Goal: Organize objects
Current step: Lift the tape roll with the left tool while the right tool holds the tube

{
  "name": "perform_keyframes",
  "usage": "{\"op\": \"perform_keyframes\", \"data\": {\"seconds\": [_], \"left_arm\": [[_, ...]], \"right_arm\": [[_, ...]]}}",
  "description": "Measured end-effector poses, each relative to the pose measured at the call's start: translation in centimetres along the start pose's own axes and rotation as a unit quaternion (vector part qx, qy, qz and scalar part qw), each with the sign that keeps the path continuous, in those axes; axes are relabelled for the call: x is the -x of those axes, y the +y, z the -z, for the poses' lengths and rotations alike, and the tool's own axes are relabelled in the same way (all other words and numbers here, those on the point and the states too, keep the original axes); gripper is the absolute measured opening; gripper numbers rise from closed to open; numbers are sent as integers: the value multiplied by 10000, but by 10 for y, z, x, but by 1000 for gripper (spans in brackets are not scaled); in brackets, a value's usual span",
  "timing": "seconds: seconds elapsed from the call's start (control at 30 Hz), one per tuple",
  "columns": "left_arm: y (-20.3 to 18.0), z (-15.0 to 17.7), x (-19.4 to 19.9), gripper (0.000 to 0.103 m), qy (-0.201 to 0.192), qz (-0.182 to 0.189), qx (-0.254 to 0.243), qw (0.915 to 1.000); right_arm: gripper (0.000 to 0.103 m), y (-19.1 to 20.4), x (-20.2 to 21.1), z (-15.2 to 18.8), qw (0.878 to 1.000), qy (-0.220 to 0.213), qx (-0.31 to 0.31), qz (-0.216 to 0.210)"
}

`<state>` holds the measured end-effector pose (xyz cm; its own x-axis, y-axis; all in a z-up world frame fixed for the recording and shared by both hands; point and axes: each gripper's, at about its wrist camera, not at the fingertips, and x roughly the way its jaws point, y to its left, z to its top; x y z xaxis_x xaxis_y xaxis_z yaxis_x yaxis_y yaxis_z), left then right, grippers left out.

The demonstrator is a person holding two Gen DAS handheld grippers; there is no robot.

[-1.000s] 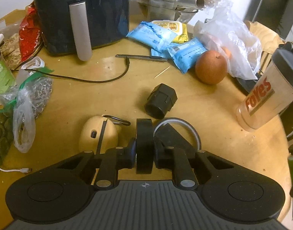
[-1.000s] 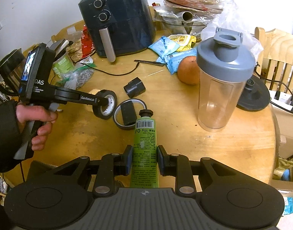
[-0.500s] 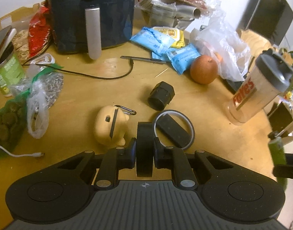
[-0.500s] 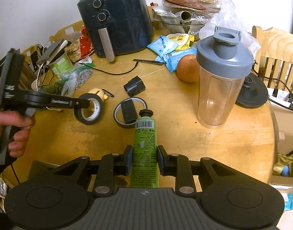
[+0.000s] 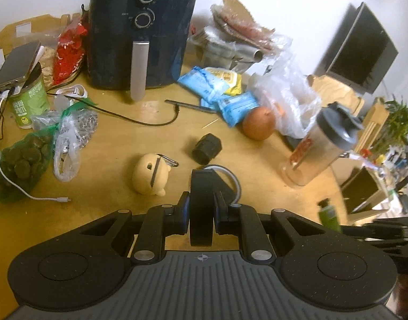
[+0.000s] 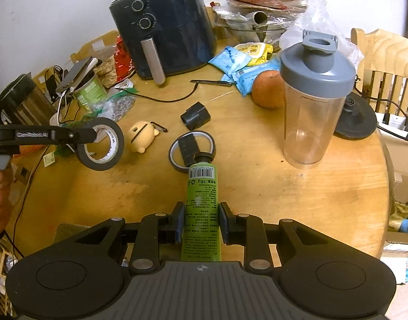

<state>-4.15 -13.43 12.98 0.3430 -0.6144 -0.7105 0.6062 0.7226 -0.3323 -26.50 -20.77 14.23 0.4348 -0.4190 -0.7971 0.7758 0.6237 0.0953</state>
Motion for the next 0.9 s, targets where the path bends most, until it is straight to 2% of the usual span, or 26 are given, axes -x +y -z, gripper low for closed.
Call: {"op": "perform_keyframes", "data": {"seconds": [0.43, 0.9], "left_arm": [[-4, 31, 37, 17, 96, 449, 135, 9989], [-16, 68, 42, 18, 472, 805, 32, 9956]], "right_arm": [[30, 16, 5, 6, 9999, -27, 108, -121], [30, 28, 12, 16, 9998, -41, 139, -136]]}}
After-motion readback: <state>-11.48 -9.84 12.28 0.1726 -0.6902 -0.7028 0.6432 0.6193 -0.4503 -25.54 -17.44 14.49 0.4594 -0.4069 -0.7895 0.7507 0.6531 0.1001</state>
